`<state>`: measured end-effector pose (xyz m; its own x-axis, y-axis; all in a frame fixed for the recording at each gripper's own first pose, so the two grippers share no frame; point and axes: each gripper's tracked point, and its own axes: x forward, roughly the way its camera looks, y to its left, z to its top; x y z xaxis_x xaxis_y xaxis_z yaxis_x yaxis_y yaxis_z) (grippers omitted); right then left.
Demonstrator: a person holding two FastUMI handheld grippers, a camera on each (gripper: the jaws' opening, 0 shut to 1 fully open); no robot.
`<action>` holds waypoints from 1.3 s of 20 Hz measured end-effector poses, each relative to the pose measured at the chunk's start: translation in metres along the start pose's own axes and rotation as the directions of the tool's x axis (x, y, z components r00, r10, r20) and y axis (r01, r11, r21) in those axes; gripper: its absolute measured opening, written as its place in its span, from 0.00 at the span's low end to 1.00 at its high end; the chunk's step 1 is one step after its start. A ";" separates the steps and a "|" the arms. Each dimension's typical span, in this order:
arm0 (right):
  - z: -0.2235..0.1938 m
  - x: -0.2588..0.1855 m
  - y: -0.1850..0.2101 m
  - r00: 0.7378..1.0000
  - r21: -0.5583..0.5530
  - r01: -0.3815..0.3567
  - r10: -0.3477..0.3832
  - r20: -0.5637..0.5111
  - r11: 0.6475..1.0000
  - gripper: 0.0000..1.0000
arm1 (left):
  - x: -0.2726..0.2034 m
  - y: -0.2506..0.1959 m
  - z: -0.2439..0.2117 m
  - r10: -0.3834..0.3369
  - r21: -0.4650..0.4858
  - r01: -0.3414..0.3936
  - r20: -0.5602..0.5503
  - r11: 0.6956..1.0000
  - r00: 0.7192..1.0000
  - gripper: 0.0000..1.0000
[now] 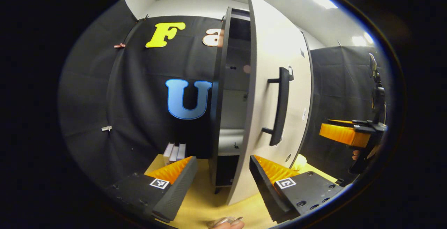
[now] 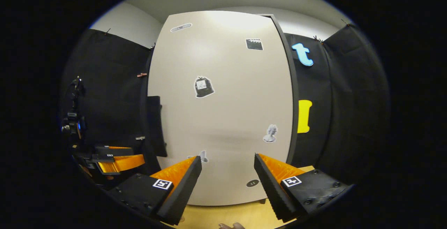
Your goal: Open the cabinet door with the right hand, grasp the bottle in the cabinet with the left hand and place it on the coaster, then close the cabinet door with the right hand.
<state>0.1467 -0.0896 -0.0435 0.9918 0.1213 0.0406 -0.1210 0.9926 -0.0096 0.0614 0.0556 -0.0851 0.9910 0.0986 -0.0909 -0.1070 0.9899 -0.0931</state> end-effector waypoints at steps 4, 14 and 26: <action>0.004 0.004 -0.014 0.999 -0.049 0.003 -0.001 0.039 0.999 0.98 | 0.012 -0.008 0.002 0.028 0.020 -0.028 0.017 0.999 0.999 0.95; 0.021 -0.014 -0.020 0.992 -0.087 -0.035 0.045 0.114 0.996 0.98 | 0.026 -0.041 0.013 0.062 0.031 -0.063 0.043 0.998 0.997 0.95; 0.020 -0.027 -0.035 0.996 -0.034 -0.032 0.034 0.082 0.999 0.98 | 0.044 -0.080 0.021 -0.015 0.071 0.011 0.054 0.997 0.998 0.95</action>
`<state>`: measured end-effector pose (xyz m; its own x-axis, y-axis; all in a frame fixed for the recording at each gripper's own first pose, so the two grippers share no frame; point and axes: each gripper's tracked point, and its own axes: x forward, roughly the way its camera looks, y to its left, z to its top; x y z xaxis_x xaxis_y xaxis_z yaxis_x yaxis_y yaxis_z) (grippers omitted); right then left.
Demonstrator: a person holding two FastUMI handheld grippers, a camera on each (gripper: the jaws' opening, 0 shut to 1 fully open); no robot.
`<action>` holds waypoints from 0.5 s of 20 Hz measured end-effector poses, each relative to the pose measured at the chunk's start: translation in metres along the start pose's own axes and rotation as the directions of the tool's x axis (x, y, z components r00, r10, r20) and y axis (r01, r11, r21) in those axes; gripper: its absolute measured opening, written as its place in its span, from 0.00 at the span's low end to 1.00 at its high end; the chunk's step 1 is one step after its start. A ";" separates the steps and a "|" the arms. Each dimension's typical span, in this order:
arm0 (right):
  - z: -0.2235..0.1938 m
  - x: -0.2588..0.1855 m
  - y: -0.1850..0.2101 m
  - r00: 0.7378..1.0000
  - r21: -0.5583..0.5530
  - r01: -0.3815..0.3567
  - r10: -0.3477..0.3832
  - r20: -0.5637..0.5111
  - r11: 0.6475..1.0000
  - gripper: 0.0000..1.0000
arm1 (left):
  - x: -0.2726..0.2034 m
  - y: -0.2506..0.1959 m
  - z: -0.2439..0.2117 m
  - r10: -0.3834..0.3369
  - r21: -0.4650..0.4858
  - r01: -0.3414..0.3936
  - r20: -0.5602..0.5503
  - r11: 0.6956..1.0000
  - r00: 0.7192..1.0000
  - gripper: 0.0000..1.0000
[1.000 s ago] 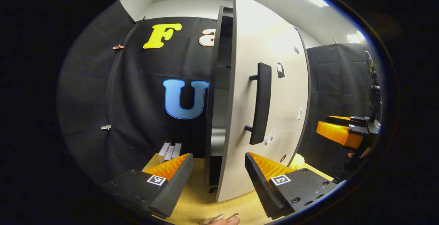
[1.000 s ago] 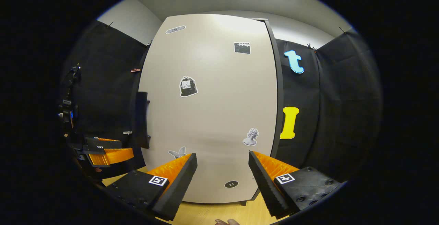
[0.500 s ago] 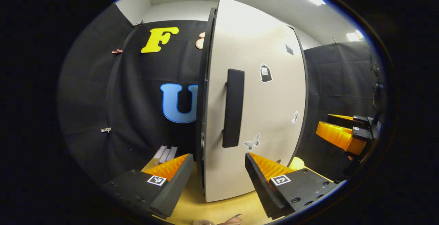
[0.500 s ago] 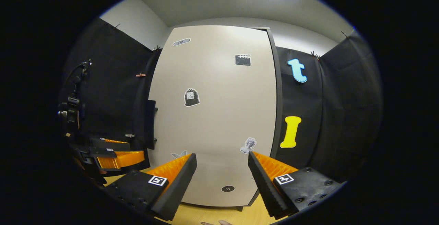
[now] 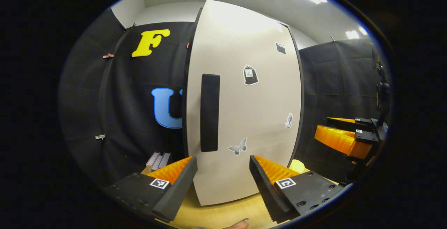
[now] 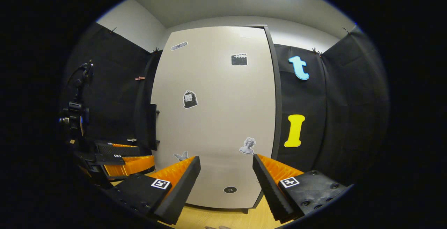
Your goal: Open the cabinet door with the right hand, grasp the bottle in the cabinet with the left hand and place it on the coaster, then close the cabinet door with the right hand.
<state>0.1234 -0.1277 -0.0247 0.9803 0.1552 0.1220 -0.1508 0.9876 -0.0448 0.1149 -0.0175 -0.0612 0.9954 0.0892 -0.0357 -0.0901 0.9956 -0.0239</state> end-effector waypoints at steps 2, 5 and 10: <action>0.000 -0.003 -0.001 1.000 0.008 0.001 -0.001 -0.006 1.000 0.98 | 0.002 -0.004 0.002 -0.013 -0.003 0.013 0.007 1.000 1.000 0.95; 0.000 -0.007 -0.001 1.000 0.015 0.001 0.000 -0.016 1.000 0.97 | 0.003 -0.004 0.007 -0.012 0.019 0.012 0.016 1.000 1.000 0.95; -0.001 -0.013 -0.002 1.000 0.007 -0.002 0.002 -0.030 1.000 0.97 | 0.004 -0.008 0.011 -0.018 0.037 0.018 0.020 0.999 1.000 0.95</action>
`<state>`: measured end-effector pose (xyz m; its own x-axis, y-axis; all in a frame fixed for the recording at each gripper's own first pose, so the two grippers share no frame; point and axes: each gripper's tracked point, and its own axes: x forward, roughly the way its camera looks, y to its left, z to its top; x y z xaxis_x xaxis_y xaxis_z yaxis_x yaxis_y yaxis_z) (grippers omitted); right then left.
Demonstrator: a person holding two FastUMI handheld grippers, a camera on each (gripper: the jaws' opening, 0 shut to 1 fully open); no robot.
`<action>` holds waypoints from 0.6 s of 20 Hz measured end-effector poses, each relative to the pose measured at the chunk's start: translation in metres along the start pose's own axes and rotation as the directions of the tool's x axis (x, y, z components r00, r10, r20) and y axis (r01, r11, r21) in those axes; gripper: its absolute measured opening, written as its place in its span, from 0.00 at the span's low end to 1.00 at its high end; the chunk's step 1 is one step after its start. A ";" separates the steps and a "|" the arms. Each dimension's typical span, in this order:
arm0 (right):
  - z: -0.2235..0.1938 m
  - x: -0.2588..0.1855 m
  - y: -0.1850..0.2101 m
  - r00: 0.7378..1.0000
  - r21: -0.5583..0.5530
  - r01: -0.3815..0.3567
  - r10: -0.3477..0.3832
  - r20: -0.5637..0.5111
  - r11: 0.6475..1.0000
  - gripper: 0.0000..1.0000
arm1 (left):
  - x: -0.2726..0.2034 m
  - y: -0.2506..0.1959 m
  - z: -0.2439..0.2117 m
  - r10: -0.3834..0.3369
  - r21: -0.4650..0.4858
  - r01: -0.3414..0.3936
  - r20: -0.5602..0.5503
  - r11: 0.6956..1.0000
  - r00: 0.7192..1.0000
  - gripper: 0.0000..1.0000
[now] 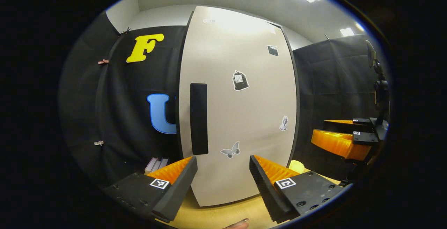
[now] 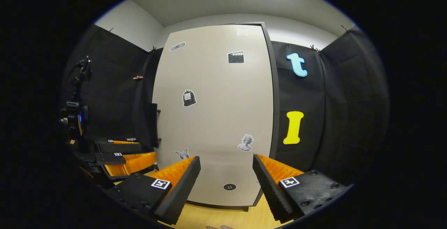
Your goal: Open the cabinet door with the right hand, grasp the bottle in the cabinet with the left hand and place it on the coaster, then close the cabinet door with the right hand.
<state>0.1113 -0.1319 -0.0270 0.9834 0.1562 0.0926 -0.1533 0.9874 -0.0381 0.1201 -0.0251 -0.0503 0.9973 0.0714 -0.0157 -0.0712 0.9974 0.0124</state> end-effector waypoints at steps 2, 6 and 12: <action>0.001 -0.003 0.000 1.000 0.004 -0.004 0.004 -0.002 1.000 0.97 | -0.001 -0.002 0.001 -0.002 -0.001 0.002 0.001 1.000 1.000 0.95; 0.002 -0.006 0.001 1.000 -0.002 -0.011 0.011 -0.002 1.000 0.98 | -0.003 -0.002 0.004 0.005 0.009 -0.005 0.004 1.000 1.000 0.95; 0.001 -0.010 0.001 1.000 -0.014 -0.017 0.017 -0.011 1.000 0.97 | -0.008 -0.004 0.007 0.006 0.013 -0.006 0.009 1.000 1.000 0.95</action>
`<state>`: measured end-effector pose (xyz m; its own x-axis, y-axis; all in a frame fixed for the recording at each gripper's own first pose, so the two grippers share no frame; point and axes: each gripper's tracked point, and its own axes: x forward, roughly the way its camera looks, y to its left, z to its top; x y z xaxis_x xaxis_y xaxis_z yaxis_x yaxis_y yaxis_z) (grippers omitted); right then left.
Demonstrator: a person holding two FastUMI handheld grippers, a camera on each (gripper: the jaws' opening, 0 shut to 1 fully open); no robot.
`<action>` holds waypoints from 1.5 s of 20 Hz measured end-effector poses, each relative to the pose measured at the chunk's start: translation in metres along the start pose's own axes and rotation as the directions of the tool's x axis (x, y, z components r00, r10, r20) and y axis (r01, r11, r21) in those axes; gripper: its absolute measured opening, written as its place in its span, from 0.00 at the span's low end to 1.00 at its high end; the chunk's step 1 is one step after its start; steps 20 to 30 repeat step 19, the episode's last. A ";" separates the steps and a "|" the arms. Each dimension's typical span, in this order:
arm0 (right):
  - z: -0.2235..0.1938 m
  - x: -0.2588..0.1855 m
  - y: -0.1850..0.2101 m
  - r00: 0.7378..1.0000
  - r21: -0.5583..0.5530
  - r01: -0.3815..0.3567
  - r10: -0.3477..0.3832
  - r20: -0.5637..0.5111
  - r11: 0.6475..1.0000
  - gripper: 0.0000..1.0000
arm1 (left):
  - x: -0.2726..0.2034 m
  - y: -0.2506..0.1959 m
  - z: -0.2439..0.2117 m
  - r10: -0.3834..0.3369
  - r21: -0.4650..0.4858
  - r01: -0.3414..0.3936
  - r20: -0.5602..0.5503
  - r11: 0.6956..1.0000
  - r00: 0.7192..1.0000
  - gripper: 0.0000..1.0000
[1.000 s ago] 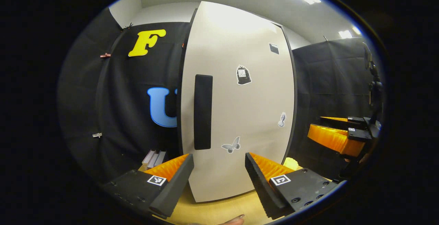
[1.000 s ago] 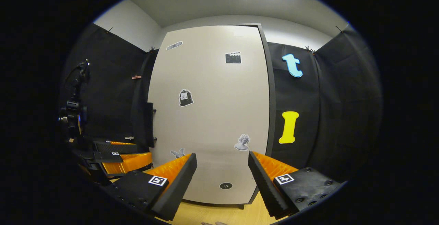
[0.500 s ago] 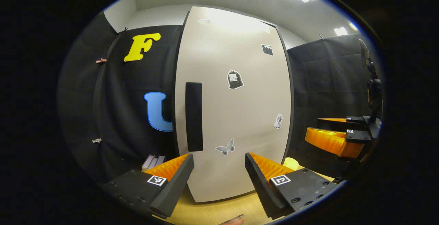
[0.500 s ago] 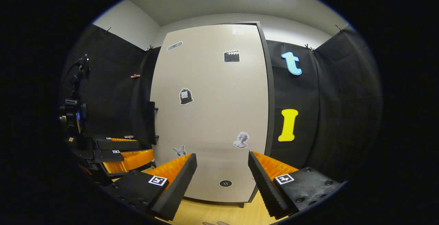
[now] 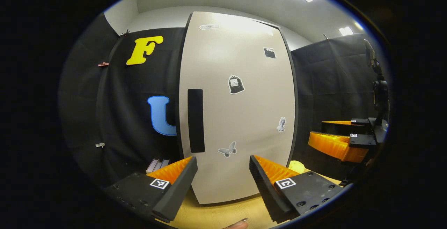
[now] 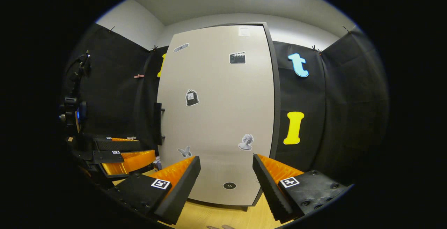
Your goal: Open the cabinet door with the right hand, grasp the bottle in the cabinet with the left hand and place it on the coaster, then close the cabinet door with the right hand.
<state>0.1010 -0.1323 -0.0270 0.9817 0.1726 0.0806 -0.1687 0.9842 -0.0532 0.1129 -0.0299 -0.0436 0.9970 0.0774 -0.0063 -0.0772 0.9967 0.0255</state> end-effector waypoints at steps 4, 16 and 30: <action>-0.001 -0.002 0.001 1.000 -0.003 -0.007 0.007 -0.005 1.000 0.97 | -0.002 -0.001 0.000 -0.001 -0.002 0.001 0.000 1.000 1.000 0.95; -0.002 -0.015 0.000 1.000 -0.010 0.001 -0.001 -0.011 1.000 0.98 | -0.006 0.000 -0.002 0.002 -0.010 -0.002 -0.002 1.000 1.000 0.94; -0.002 -0.017 0.000 1.000 -0.015 0.001 -0.001 -0.015 1.000 0.98 | -0.006 -0.002 -0.002 0.000 -0.005 0.000 -0.004 1.000 1.000 0.95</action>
